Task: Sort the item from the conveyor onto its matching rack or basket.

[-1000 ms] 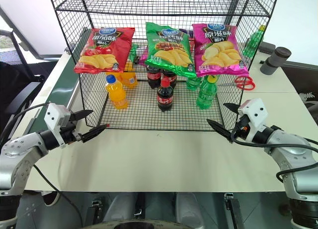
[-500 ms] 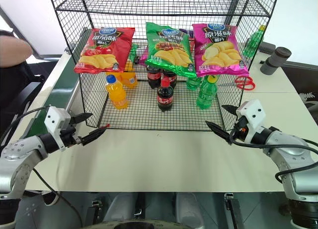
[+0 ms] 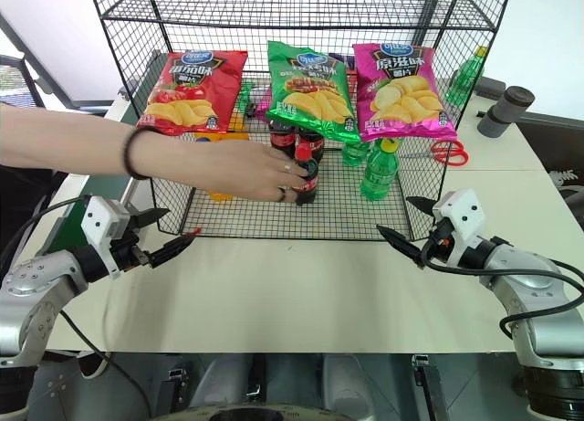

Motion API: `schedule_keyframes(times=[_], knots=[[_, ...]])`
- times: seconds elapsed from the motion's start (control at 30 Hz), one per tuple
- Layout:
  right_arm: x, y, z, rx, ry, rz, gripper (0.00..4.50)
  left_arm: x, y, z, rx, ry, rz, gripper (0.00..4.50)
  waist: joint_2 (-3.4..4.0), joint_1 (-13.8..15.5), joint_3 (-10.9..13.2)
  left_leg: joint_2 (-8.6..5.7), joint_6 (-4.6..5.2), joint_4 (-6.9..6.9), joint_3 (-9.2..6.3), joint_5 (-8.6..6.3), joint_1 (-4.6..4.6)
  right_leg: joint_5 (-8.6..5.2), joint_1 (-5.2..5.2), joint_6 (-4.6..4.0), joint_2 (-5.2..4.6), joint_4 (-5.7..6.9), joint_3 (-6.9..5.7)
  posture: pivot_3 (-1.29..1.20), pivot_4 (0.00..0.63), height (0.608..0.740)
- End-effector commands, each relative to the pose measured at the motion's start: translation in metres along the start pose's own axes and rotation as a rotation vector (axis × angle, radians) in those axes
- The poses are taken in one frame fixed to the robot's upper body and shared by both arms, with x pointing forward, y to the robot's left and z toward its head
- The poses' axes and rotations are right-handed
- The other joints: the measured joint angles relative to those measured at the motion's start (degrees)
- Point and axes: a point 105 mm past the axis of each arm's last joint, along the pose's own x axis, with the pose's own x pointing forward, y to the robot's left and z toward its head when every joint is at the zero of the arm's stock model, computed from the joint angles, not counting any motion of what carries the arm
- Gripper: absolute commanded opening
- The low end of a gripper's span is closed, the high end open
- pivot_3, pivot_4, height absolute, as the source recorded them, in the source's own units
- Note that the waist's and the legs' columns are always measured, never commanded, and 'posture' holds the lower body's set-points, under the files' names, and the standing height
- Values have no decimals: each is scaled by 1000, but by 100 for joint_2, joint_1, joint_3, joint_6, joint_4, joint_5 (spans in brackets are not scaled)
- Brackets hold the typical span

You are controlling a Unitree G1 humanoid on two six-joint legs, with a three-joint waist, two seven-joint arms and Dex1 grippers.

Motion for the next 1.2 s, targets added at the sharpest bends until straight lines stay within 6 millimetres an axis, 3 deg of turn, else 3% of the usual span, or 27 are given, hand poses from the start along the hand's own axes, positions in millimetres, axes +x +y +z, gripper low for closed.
schedule_keyframes(times=[0.03, 0.63, 1.2], knots=[[0, 0, 4, -23, -29, 2, 4439, -2, 3, 13, 53, -32, 8, 4500, 0, 1, 0, 0, 0, 0, 0, 0, 0, 0, 0, 0, 0, 0, 0, 0, 150, 740], [3, 1, -1, -36, -31, 16, 4439, 4, 2, 15, 64, -49, 3, 4500, 0, 0, 0, 0, 0, 2, 0, 0, 1, 0, 1, 0, 0, 2, 0, 0, 150, 740], [19, 9, 12, -38, -75, 44, 4439, -7, 7, 14, 28, -68, 63, 4500, 0, -2, 0, 0, 0, 5, 0, 0, 2, 0, 1, 0, -1, 6, 0, 0, 150, 740]])
